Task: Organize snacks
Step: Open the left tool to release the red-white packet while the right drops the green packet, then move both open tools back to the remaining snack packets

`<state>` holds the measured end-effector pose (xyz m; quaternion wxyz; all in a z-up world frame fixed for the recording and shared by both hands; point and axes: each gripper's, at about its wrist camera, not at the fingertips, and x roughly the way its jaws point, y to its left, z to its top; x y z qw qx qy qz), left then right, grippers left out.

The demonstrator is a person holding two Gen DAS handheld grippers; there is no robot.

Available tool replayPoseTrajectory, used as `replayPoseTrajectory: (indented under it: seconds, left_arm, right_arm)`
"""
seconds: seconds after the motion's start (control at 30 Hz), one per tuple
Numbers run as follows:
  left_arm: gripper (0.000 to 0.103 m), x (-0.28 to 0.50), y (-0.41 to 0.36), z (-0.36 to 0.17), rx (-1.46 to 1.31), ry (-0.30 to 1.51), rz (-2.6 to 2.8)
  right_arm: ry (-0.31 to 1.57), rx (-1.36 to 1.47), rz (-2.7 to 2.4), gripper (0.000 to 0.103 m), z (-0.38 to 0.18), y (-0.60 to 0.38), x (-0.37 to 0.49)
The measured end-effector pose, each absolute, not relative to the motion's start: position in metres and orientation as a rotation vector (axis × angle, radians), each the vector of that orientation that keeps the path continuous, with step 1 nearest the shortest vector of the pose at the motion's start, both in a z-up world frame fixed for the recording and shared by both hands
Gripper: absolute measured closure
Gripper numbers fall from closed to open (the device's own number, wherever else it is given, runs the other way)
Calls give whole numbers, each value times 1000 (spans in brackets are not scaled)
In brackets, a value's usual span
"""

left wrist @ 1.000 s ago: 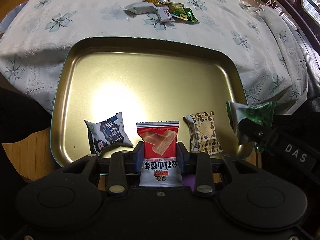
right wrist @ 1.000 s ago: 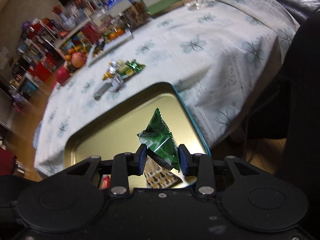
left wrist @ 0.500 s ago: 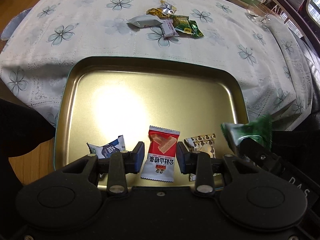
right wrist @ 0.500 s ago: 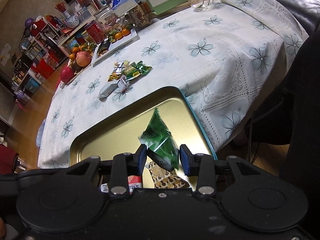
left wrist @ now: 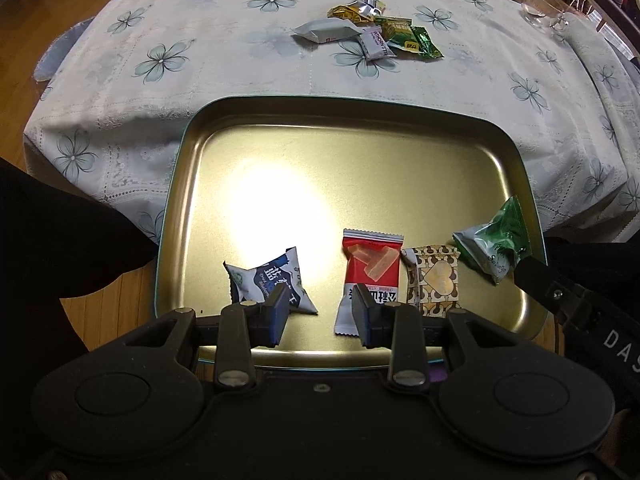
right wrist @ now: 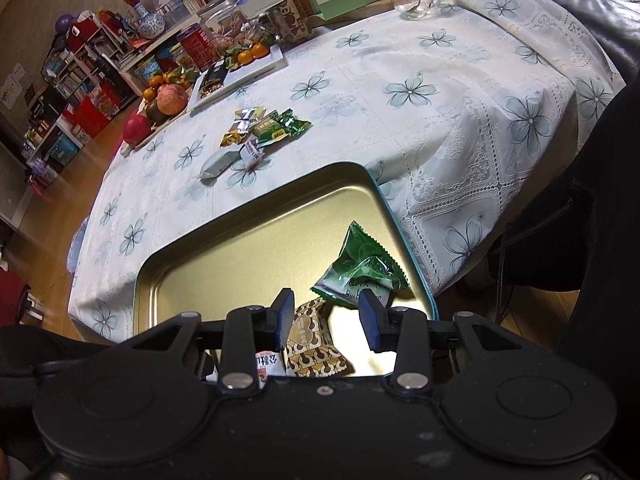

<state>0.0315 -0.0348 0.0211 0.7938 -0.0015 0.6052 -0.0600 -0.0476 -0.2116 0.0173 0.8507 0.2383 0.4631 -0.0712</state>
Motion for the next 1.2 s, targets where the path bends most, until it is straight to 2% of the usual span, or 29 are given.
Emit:
replayPoseTrajectory:
  seconds: [0.83, 1.2]
  left_arm:
    - [60, 59, -8, 13, 56, 1487, -58]
    - [60, 84, -8, 21, 103, 1505, -108]
  right_arm:
    - [1296, 409, -18, 64, 1, -194, -2]
    - [1418, 348, 51, 64, 4, -189, 34]
